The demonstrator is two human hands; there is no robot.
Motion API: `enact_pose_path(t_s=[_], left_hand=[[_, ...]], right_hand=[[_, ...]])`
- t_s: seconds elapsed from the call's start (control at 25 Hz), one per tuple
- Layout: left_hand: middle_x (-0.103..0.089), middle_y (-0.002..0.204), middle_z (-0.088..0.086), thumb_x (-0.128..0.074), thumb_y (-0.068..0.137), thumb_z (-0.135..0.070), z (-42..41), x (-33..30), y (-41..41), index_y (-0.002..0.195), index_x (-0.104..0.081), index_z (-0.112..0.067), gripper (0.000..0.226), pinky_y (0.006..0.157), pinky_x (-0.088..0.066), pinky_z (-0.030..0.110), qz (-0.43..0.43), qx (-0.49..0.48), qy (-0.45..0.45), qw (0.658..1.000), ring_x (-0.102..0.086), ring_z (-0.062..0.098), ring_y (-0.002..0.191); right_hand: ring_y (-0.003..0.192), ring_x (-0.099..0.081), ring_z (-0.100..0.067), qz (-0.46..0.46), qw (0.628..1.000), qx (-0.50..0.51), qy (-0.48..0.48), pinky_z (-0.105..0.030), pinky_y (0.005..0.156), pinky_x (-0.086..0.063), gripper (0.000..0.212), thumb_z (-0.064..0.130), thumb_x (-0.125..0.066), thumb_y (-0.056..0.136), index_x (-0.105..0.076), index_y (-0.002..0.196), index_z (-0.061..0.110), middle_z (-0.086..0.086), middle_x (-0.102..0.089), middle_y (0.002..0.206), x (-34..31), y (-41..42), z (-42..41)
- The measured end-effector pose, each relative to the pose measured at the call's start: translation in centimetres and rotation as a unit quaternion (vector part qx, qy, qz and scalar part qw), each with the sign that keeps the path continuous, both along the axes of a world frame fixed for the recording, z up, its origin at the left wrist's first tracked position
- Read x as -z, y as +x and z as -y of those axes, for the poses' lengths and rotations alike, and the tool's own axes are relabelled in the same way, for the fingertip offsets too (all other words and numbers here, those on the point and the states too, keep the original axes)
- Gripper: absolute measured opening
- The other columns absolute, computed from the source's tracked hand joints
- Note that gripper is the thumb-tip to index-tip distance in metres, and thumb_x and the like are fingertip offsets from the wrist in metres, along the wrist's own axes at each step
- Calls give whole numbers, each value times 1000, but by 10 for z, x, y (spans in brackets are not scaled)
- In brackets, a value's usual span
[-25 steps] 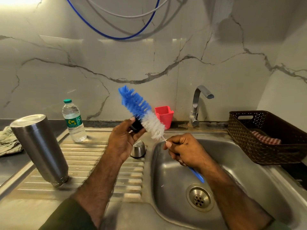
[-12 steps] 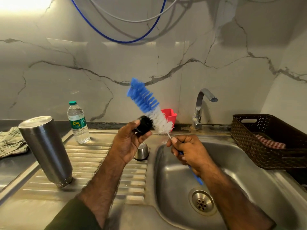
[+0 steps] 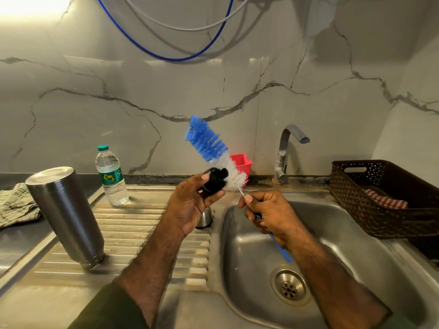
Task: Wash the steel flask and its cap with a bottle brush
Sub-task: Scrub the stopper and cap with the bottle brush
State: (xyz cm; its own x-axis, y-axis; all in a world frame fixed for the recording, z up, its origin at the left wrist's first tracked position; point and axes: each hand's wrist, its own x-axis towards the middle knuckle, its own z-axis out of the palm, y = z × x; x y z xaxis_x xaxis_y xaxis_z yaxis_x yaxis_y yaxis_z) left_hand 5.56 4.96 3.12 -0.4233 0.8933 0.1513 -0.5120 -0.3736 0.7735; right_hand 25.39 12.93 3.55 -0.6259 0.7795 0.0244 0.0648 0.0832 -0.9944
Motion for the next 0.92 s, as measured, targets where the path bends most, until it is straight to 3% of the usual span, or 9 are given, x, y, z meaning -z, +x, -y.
enact_pose_path(t_s=[0.2, 0.36, 0.4, 0.56, 0.76, 0.92], left_hand=[[-77, 113, 18, -70, 88, -16, 1, -5, -17, 116, -69, 3, 34, 76, -66, 31, 94, -60, 43, 993, -78, 29, 99], [-77, 119, 20, -70, 93, -12, 1, -1, -1, 114, -72, 3, 26, 78, -67, 34, -38, 19, -16, 999, -78, 28, 103], [-77, 119, 20, -69, 94, -13, -1, -2, 3, 113, -73, 4, 26, 78, -67, 34, -39, 11, -18, 999, -77, 29, 103], [-77, 110, 21, -66, 97, -12, -2, -3, -13, 110, -70, 4, 21, 72, -66, 31, 95, -93, 6, 991, -79, 30, 92], [-77, 114, 20, -68, 88, -16, 0, -3, 2, 110, -72, 4, 30, 75, -67, 34, -1, 3, -35, 999, -79, 27, 95], [-79, 106, 19, -72, 89, -15, -4, -5, -5, 108, -71, 2, 26, 76, -67, 32, 91, -76, -5, 993, -79, 29, 92]], right_hand=[[41, -29, -11, 46, 997, -65, -21, -23, 44, -17, 29, 13, -53, 107, -72, 94, -4, -10, -52, 60, -4, 10, 1], [40, -28, -11, 19, 1000, -7, -11, -21, 44, -17, 29, 13, -52, 108, -71, 95, -5, -11, -50, 61, -5, 7, -1], [40, -28, -10, 12, 1000, 2, -6, -21, 43, -17, 29, 13, -52, 108, -71, 95, -6, -12, -50, 61, -4, 4, 0], [41, -33, -12, 73, 996, -53, 18, -25, 44, -22, 29, 16, -56, 107, -74, 94, -2, -13, -54, 63, -4, 8, 4], [40, -32, -10, 21, 999, 18, 30, -21, 43, -21, 29, 15, -55, 107, -74, 90, 1, -11, -53, 61, -1, 1, 4], [39, -33, -10, 40, 998, -19, 45, -20, 41, -22, 28, 15, -58, 106, -74, 89, 0, -10, -53, 59, -2, 7, 1]])
